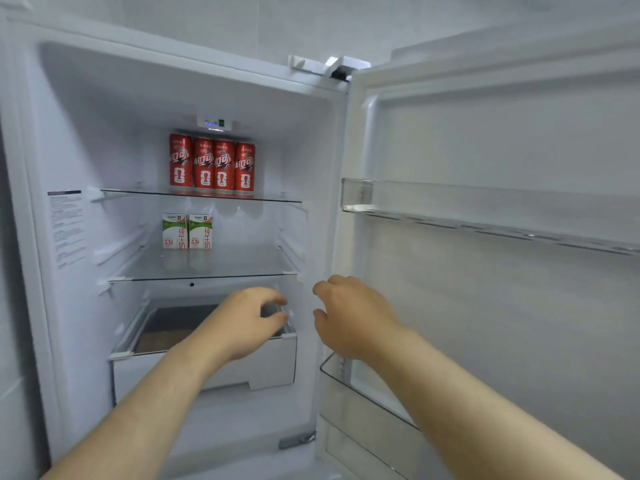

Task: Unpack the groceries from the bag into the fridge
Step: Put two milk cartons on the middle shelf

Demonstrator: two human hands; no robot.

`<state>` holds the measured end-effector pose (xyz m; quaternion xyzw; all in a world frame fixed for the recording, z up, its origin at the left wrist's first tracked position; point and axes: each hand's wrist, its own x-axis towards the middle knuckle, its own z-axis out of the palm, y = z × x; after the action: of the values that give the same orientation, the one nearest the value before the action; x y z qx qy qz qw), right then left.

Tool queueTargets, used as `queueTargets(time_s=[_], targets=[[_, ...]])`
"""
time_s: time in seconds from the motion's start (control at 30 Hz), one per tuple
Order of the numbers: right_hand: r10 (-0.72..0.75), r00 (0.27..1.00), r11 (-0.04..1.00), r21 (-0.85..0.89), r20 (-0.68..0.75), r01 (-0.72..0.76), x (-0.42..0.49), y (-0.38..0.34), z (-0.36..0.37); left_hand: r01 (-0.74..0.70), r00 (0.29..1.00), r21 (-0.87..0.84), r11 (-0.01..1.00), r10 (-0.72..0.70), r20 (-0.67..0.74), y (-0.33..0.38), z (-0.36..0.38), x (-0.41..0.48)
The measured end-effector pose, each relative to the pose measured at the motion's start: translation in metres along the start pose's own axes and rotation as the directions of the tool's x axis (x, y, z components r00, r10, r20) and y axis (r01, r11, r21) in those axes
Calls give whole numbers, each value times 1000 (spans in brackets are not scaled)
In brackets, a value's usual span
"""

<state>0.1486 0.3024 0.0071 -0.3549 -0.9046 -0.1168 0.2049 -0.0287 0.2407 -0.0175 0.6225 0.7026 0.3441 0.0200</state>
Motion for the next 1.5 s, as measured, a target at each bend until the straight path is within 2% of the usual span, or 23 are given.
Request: queueTargets(time_s=[0.2,0.43,0.6,0.8,0.9,1.07,1.3,1.5], targets=[[64,998,998,17,-11,-63,-77,23,-33,-84,995,97,992,78,62,54,3,-40],[183,981,981,-58,-60,-186,-188,60,-70,-236,964,103,966,219,151,123,27,-89],[338,938,935,-88,-83,-345,-268,88,-101,-301,944,-13,953,300,136,172,59,-116],[495,854,862,-32,-160,-505,-346,115,-142,-398,897,-158,904,420,140,237,100,-136],[595,782,791,-36,-186,-610,-384,126,-156,-451,859,-217,866,487,156,272,113,-145],[741,632,642,-33,-227,-766,-454,136,-177,-563,758,-349,750,636,144,333,132,-167],[884,367,375,-31,-288,-927,-551,129,-206,-641,560,-539,547,813,159,417,185,-196],[934,114,102,-53,-338,-993,-612,118,-224,-704,392,-577,414,904,171,477,246,-217]])
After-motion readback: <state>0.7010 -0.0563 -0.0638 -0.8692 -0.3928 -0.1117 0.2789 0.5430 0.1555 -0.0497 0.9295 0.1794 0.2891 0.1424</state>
